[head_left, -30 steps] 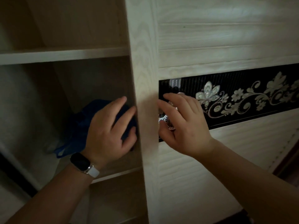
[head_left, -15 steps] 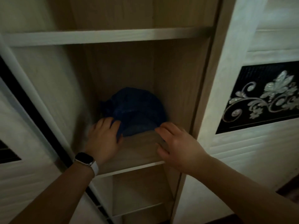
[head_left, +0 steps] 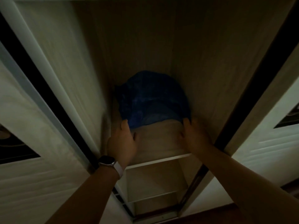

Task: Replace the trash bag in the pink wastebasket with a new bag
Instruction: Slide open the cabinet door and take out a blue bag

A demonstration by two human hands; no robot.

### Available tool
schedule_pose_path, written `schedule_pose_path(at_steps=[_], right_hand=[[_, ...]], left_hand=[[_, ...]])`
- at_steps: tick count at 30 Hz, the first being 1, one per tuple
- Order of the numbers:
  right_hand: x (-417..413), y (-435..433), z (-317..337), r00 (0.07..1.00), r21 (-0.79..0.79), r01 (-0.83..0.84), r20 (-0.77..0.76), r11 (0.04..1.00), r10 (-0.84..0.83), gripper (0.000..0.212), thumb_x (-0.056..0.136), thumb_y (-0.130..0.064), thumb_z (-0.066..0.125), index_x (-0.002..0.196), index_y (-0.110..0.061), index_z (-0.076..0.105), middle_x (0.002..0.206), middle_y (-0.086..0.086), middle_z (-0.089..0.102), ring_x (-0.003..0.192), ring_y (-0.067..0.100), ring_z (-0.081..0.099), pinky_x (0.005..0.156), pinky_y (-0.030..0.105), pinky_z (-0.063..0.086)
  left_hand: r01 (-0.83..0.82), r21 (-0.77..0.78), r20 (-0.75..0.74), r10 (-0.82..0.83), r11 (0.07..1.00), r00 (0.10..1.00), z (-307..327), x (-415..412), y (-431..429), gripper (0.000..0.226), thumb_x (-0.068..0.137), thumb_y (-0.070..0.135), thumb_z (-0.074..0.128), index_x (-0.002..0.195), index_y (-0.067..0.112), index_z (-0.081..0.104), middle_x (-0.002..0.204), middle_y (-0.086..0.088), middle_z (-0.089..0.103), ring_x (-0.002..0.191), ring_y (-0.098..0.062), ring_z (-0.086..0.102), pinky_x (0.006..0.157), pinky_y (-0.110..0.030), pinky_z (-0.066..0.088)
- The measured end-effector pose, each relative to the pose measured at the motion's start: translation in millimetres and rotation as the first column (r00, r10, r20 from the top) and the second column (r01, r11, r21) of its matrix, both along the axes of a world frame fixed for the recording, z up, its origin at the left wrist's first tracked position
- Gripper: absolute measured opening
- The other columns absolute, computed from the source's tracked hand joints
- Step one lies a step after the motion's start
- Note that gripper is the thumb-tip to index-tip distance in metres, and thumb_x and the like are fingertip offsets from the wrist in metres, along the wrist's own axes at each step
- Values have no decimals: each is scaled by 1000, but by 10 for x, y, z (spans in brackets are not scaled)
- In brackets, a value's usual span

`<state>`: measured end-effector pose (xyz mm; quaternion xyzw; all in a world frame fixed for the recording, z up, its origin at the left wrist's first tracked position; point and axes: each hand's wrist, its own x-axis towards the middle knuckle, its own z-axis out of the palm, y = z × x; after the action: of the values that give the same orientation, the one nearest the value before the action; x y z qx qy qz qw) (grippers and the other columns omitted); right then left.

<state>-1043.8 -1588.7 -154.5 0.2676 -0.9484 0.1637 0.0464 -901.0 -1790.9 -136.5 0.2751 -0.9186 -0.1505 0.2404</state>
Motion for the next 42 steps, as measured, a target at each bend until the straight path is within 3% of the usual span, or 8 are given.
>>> schedule_pose_path(at_steps=[9,15,20,27,30,34,37,42], right_hand=[[-222,-187,-236,979,-119,175,128,977,-159,14,94,-27,49,100,-15,52,95,10,62,77,25,59,69,39,53],[37,-142,-147,987,-176,93,142,980,-68,26,98,-29,46,74,-18,48,68,0,55,60,17,56,59,40,54],[412,-95,117,999,-343,45,31,938,-37,11,92,-20,57,91,-8,58,90,0,54,77,16,54,64,25,44],[840,167,343,999,-560,-37,-36,827,21,16,78,-1,67,66,-3,55,117,-6,54,113,-1,51,81,1,34],[1041,278,423,998,-628,-42,9,777,61,17,76,-3,65,64,-2,54,115,-8,60,105,-16,52,83,5,38],[1345,472,554,998,-706,-24,19,708,54,13,72,-8,64,63,-6,54,89,-20,63,92,-5,61,76,20,46],[1647,683,665,998,-741,-8,39,672,55,9,71,-19,57,66,-13,54,78,2,63,73,20,62,63,33,47],[2236,1170,762,991,-817,113,131,565,-9,10,74,-7,59,68,1,56,65,17,55,54,13,49,51,27,39]], left_hand=[[183,-30,-142,-186,983,972,-259,177,-46,21,83,34,59,89,15,65,66,-6,61,56,-19,54,54,-25,33],[386,-117,-353,-401,915,845,-192,231,-82,18,85,24,62,91,7,66,95,-7,62,80,-12,54,70,-19,40],[523,-173,-447,-539,835,714,-73,200,5,15,85,21,65,88,6,67,128,-13,58,112,-22,55,93,-25,45],[780,100,-526,-633,617,568,118,131,343,15,92,26,59,93,12,65,123,3,65,130,-14,51,103,-48,45],[780,336,-549,-563,528,617,225,252,552,23,90,33,57,96,14,68,107,14,68,113,-2,60,98,-40,49],[767,412,-573,-515,493,638,392,464,847,23,86,37,56,69,22,53,62,-3,51,57,-5,49,53,-25,37],[771,429,-590,-501,470,633,483,626,1060,29,86,34,56,62,25,42,56,-1,41,54,-11,40,52,-30,34],[769,430,-602,-484,474,635,524,1042,1542,31,90,24,58,65,14,42,57,-5,40,54,-12,40,53,-32,36]])
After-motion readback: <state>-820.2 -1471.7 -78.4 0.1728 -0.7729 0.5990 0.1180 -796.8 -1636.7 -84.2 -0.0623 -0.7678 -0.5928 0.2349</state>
